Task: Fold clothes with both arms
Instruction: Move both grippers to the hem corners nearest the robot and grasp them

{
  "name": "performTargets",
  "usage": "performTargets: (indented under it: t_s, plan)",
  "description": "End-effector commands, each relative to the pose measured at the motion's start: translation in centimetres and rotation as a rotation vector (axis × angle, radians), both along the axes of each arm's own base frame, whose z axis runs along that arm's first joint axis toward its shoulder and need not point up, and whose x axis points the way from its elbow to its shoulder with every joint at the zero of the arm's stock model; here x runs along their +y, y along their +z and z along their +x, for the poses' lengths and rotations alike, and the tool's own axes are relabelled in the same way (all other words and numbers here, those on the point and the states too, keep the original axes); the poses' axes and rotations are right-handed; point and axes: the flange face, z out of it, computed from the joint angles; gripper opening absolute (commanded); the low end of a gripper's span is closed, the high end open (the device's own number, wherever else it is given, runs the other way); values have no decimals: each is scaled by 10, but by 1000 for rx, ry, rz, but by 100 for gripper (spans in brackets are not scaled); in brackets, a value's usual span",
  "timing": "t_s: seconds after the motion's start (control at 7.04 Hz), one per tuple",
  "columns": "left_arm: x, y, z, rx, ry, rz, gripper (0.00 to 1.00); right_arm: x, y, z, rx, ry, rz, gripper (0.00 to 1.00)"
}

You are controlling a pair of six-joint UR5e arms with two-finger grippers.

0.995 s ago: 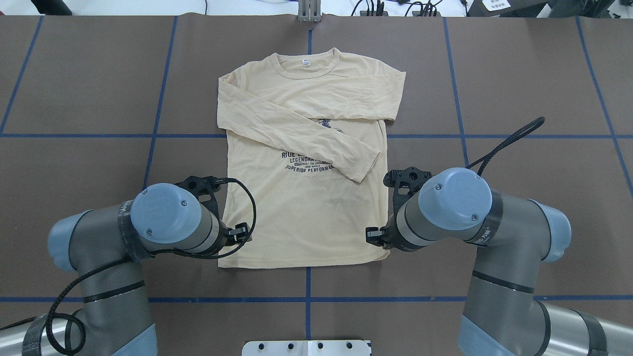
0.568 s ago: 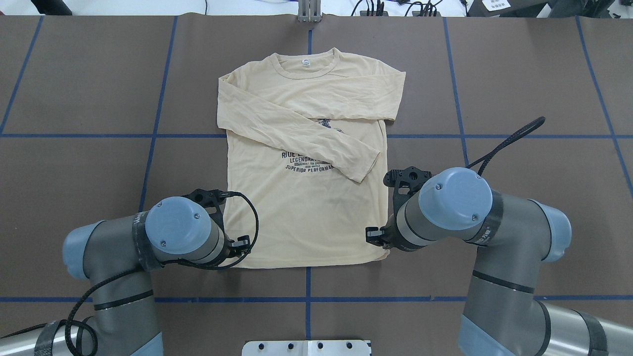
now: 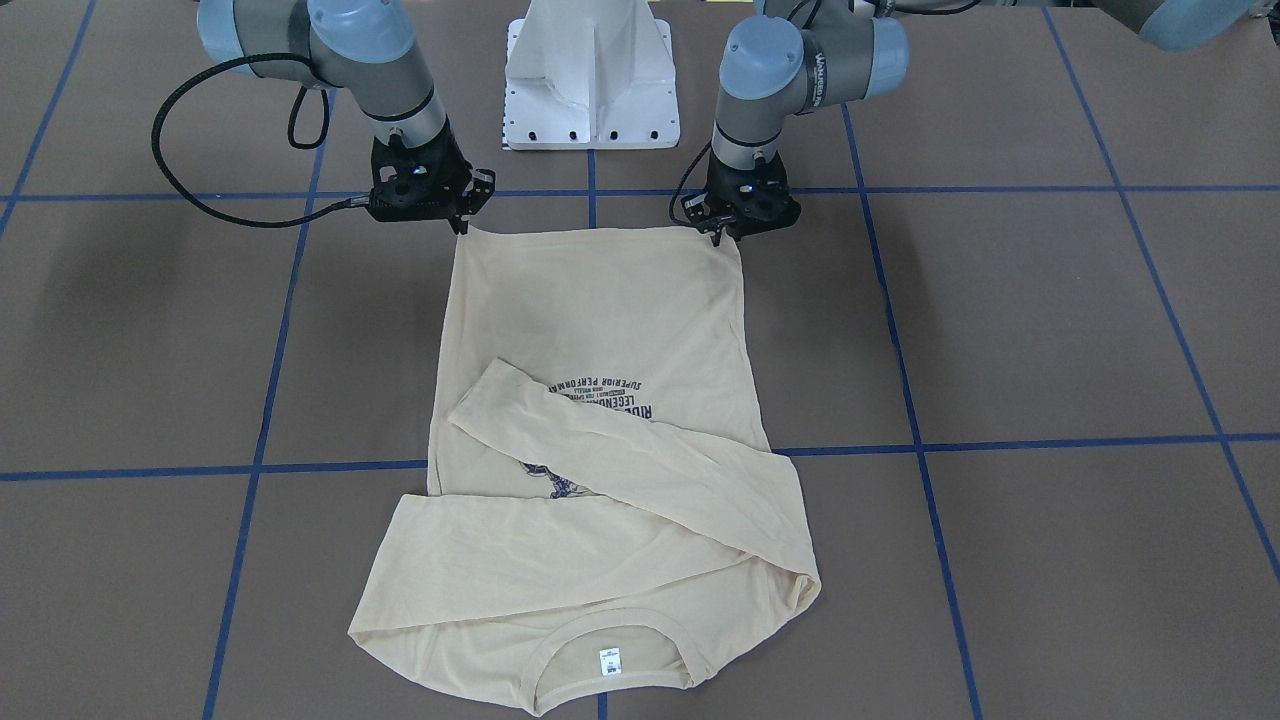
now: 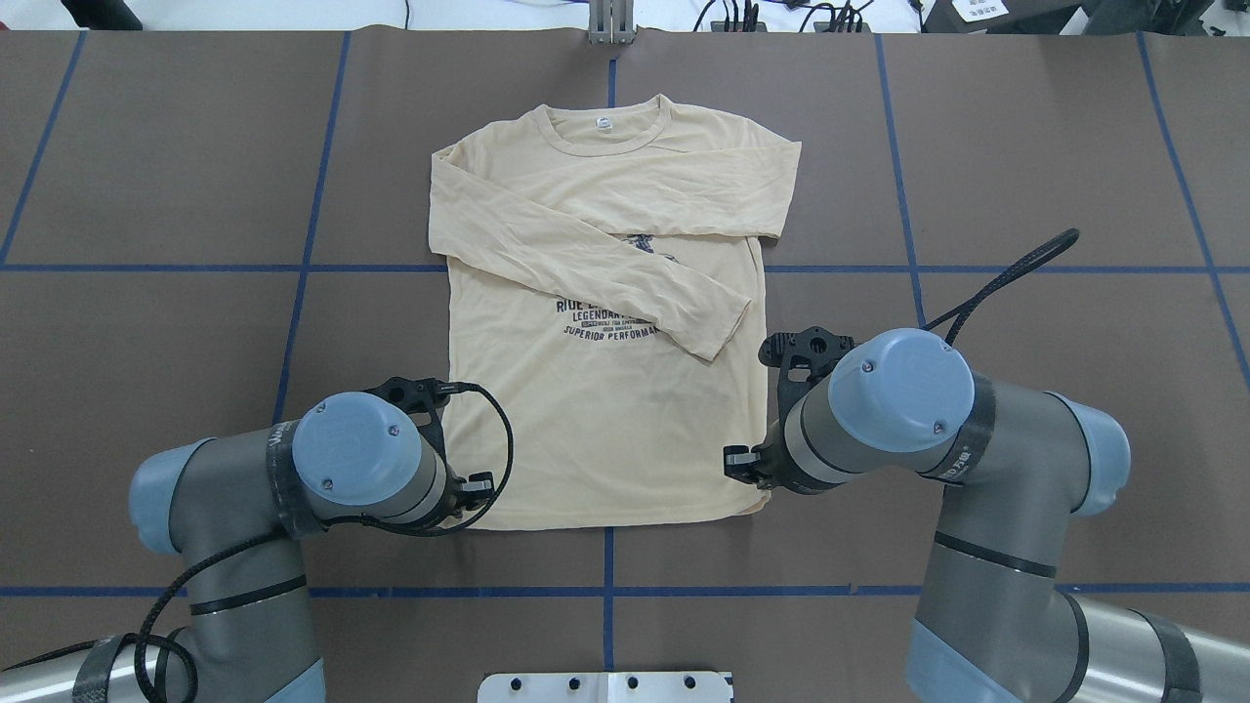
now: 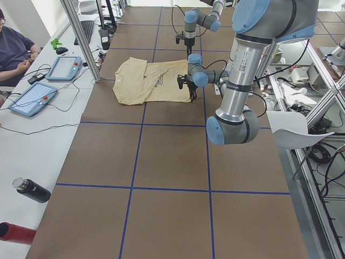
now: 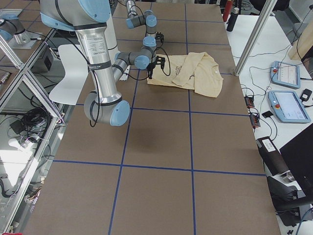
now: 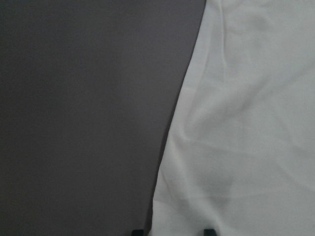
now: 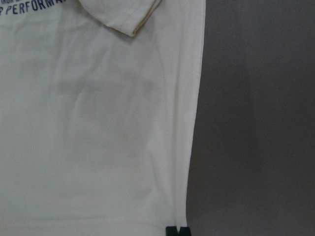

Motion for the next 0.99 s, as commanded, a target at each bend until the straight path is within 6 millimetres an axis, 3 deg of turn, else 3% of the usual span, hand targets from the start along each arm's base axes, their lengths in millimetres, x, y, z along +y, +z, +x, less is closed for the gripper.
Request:
performTargets:
  t_s: [0.0, 0.14, 0.43, 0.85]
  plan:
    - [1, -4, 0, 8, 6, 6, 0, -2, 0, 1, 0, 3, 1, 0]
    - [2, -15, -5, 30, 8, 10, 0, -3, 0, 2, 0, 5, 2, 0]
    - [8, -50, -42, 95, -2, 34, 0, -4, -3, 14, -18, -7, -9, 0]
    - [28, -82, -72, 98, 17, 36, 0, 25, 15, 68, -21, -34, -55, 0]
